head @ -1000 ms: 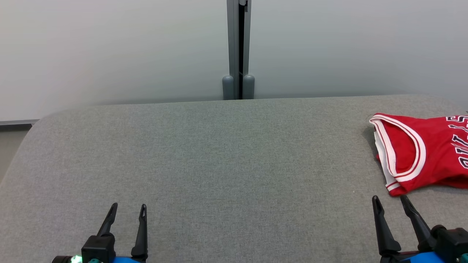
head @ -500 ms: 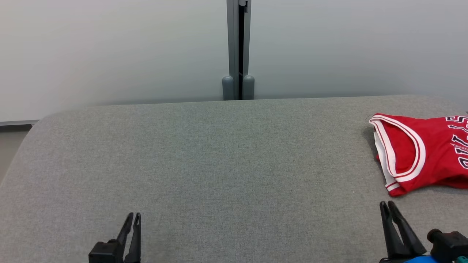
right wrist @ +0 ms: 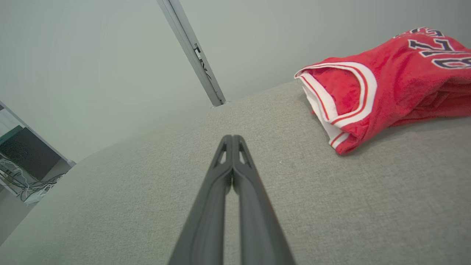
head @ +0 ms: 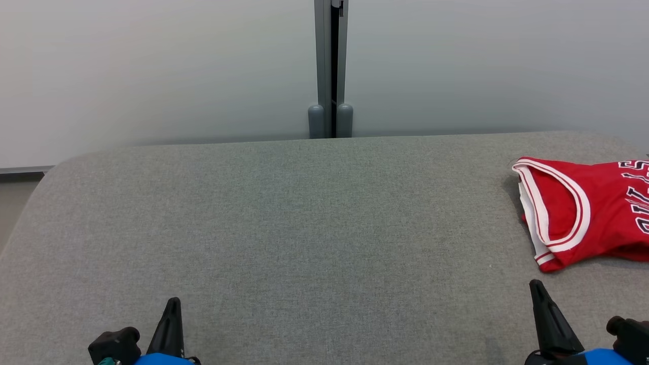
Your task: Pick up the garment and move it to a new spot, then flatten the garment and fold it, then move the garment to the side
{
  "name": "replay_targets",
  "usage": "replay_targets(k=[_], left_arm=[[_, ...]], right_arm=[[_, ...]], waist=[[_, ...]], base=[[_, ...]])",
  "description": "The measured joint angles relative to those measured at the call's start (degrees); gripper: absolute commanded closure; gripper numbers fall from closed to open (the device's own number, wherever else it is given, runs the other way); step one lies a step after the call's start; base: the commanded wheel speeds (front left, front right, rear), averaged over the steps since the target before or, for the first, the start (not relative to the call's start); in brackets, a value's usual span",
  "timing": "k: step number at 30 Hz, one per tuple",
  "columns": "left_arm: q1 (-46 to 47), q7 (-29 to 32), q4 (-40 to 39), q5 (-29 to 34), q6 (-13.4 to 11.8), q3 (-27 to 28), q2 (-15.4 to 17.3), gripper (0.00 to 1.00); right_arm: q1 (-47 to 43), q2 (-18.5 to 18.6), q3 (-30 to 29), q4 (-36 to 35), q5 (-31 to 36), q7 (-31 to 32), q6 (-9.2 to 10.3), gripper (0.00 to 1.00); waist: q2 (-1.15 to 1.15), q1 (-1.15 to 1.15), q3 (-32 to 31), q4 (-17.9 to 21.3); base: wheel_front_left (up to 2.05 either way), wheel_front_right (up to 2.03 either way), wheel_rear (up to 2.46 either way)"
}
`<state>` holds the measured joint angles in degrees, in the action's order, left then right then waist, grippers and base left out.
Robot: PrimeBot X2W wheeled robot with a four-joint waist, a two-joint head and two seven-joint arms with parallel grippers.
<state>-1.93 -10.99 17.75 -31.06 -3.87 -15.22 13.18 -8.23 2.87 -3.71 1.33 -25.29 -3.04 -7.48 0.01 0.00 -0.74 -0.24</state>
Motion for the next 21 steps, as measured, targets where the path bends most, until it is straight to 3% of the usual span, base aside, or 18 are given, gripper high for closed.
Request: replay_targets(k=[21], left_arm=[[2.14,4.80,-1.07,-17.05,3.11,5.80,-2.79,1.00]], right_arm=[[3.89,0.59,0.14,3.50,-19.24,1.99,0.00,1.00]], waist=[[0.00,0.00,0.17,0.04]], base=[[0.00,0.00,0.00]])
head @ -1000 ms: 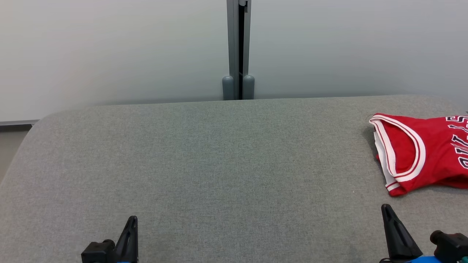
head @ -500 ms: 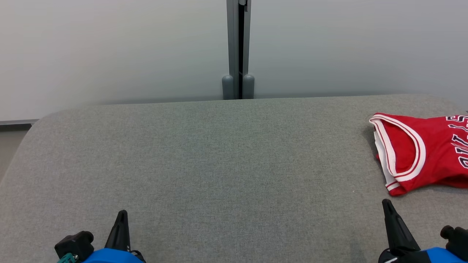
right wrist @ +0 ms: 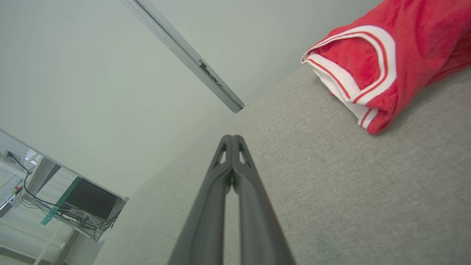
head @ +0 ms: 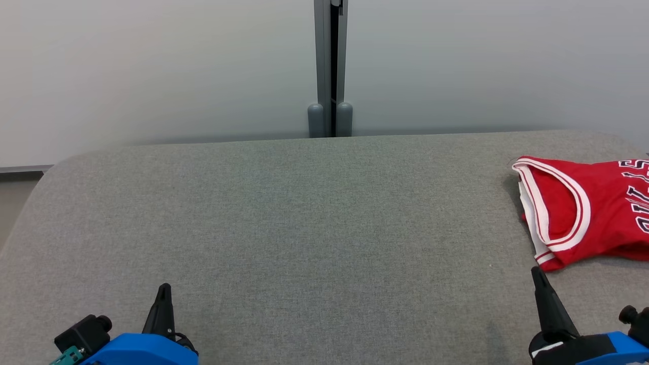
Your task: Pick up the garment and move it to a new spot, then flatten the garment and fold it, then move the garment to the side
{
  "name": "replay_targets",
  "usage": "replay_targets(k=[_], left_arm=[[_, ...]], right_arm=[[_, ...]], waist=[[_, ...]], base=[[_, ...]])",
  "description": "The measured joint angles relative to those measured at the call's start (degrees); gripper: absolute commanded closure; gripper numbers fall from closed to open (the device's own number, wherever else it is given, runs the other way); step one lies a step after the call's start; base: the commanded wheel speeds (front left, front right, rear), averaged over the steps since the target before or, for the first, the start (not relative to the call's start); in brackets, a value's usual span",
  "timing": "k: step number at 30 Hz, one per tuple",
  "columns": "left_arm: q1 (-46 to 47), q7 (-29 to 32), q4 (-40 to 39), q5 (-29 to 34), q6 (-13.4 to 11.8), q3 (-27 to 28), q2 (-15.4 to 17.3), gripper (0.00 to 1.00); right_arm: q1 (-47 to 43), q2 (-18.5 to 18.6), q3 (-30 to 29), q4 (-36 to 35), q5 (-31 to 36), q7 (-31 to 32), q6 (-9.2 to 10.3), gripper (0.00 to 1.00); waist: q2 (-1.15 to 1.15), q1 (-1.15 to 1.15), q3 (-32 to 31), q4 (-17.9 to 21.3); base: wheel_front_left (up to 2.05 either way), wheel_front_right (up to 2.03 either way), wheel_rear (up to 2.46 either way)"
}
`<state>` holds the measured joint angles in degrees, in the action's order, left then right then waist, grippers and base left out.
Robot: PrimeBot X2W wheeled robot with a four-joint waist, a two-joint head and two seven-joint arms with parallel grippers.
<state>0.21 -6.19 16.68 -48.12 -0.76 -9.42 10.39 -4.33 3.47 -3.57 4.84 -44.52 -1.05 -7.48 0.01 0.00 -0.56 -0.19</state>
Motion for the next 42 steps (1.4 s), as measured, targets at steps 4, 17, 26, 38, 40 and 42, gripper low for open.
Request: replay_targets(k=[4,17,26,38,40,42], left_arm=[[0.22,0.79,-0.10,-2.80,0.38,1.16,-0.37,1.00],[1.32,3.11,-0.57,-11.24,2.10,3.94,-1.85,1.00],[2.12,4.66,-0.89,-16.39,2.93,5.81,-2.75,1.00],[2.68,6.47,-1.29,-22.72,4.26,8.23,-3.74,1.00],[2.99,6.66,-1.33,-23.70,4.34,8.60,-3.89,1.00],[3.26,7.03,-1.42,-24.73,4.50,8.84,-4.05,1.00]], right_arm=[[0.69,0.07,0.00,0.53,-3.15,0.34,0.00,1.00],[2.61,0.24,-0.12,2.32,-12.56,1.44,0.00,1.00],[3.82,0.31,-0.23,3.37,-18.44,2.05,0.01,1.00],[5.22,0.35,-0.44,4.71,-25.40,3.03,0.01,1.00],[5.33,0.35,-0.48,4.90,-26.41,3.09,0.01,1.00],[5.38,0.35,-0.53,5.12,-27.37,3.32,0.01,1.00]], waist=[[0.00,0.00,0.03,0.01],[0.00,0.00,0.14,0.04],[0.00,0.00,0.21,0.06],[-0.01,0.00,0.31,0.08],[-0.01,0.00,0.33,0.09],[-0.01,0.00,0.34,0.09]], base=[[0.00,0.00,0.00],[0.00,0.00,0.00],[0.00,0.00,0.00],[0.00,0.00,0.00],[0.00,0.00,0.00],[0.00,0.00,0.00]])
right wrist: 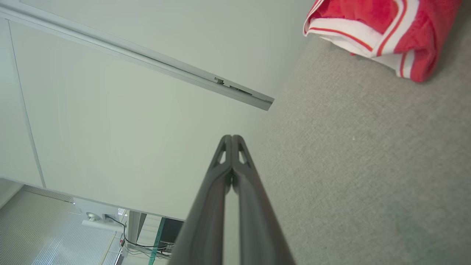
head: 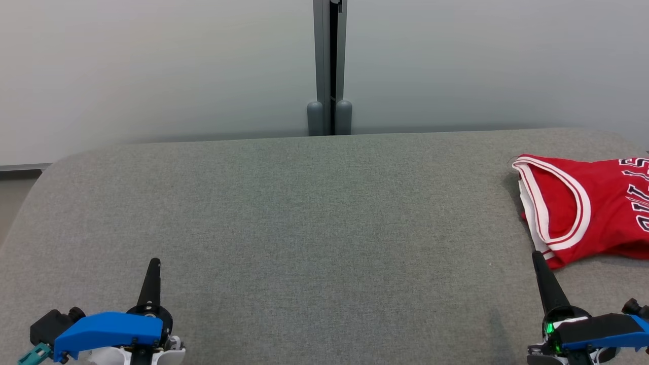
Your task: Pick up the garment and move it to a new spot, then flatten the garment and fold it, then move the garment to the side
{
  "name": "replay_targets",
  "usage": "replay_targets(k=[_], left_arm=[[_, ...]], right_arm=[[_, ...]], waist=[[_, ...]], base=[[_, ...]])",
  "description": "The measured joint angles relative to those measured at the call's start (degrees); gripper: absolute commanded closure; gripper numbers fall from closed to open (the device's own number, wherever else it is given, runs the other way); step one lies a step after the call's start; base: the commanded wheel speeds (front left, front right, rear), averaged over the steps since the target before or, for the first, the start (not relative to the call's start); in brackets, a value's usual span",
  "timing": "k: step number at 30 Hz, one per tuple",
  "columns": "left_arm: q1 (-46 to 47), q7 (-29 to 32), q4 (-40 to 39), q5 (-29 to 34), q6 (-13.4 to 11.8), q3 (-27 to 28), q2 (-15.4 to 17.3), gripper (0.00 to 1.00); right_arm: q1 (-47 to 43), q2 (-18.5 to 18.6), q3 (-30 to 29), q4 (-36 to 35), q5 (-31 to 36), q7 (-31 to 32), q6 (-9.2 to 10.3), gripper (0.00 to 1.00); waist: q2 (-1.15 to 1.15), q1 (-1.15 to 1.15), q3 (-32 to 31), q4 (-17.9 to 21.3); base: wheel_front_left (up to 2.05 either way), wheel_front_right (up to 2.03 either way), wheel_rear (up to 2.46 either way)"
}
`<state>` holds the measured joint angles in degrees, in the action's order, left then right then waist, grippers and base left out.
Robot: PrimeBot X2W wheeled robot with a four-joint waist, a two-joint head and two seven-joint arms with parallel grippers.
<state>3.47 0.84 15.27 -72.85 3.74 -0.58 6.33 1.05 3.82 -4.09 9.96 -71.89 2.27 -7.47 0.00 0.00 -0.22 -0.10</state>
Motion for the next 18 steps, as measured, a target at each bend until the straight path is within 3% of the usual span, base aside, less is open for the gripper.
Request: replay_targets(k=[18], left_arm=[[0.98,2.20,-0.47,-8.01,1.45,2.94,-1.41,1.00]], right_arm=[[2.09,0.01,-0.38,1.64,-8.98,1.21,0.00,1.00]], waist=[[0.00,0.00,0.15,0.04]], base=[[0.00,0.00,0.00]])
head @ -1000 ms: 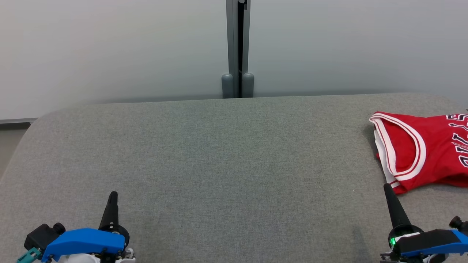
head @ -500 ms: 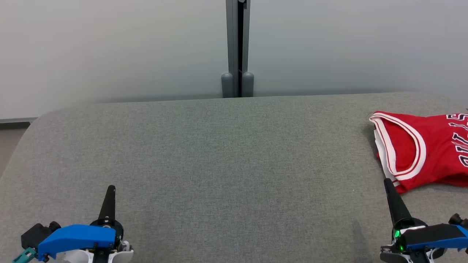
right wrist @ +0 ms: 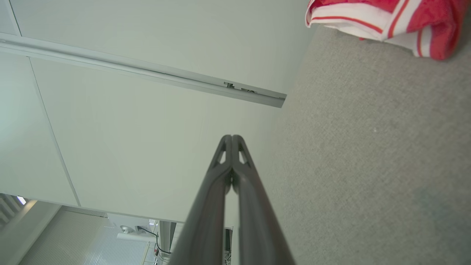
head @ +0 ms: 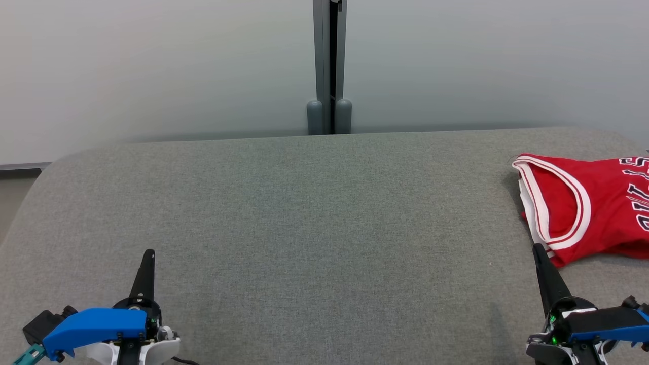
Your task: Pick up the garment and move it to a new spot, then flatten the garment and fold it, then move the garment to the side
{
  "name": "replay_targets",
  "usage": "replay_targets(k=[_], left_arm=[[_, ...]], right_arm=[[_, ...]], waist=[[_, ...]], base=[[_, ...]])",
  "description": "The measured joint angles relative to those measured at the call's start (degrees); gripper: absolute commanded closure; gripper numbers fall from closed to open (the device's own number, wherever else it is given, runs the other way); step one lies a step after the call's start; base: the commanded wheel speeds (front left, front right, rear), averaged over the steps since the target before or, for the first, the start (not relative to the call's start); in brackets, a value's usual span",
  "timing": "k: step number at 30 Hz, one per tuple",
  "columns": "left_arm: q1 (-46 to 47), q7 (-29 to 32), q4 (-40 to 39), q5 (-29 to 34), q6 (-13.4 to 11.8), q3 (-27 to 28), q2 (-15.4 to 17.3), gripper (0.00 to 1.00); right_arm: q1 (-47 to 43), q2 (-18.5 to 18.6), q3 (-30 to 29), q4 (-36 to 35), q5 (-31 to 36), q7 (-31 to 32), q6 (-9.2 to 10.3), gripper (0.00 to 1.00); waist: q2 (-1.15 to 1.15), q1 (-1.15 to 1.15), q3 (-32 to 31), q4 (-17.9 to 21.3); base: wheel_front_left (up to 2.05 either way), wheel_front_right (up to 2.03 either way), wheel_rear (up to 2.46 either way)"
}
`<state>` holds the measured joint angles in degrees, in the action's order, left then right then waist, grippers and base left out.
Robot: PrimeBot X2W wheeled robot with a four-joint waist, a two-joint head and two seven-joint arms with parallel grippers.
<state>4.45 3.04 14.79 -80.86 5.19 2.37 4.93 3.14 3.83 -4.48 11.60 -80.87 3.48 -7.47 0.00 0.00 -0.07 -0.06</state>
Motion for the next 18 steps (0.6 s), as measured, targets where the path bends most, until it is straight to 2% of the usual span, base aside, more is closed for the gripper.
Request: replay_targets(k=[18], left_arm=[[0.74,2.08,-0.36,-6.97,1.36,2.49,-1.25,1.00]], right_arm=[[1.42,-0.02,-0.44,1.48,-7.51,1.09,0.00,1.00]], waist=[[0.00,0.00,0.14,0.04]], base=[[0.00,0.00,0.00]])
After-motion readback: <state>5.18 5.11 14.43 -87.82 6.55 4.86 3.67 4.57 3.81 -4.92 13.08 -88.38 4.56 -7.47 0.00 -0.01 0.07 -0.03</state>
